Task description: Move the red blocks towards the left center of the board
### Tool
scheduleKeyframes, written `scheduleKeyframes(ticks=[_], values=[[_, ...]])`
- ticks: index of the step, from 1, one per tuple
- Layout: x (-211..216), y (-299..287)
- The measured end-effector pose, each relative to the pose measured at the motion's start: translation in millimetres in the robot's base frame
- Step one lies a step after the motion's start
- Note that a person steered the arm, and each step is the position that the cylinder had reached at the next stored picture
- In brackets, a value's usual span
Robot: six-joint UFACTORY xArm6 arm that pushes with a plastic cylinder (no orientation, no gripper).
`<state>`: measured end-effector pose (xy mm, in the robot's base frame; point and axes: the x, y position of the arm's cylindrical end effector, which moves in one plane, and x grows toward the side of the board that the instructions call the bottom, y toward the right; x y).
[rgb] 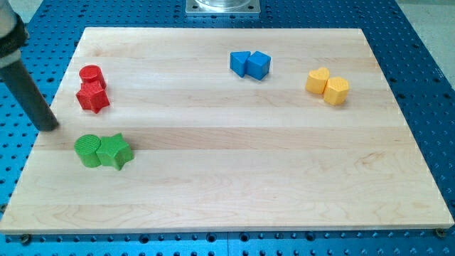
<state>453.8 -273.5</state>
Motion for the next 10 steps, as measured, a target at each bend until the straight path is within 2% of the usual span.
scheduleKeyframes(ticks=[1, 2, 4, 10], values=[[-25, 54], [-61, 58], [-48, 56], [-48, 55]])
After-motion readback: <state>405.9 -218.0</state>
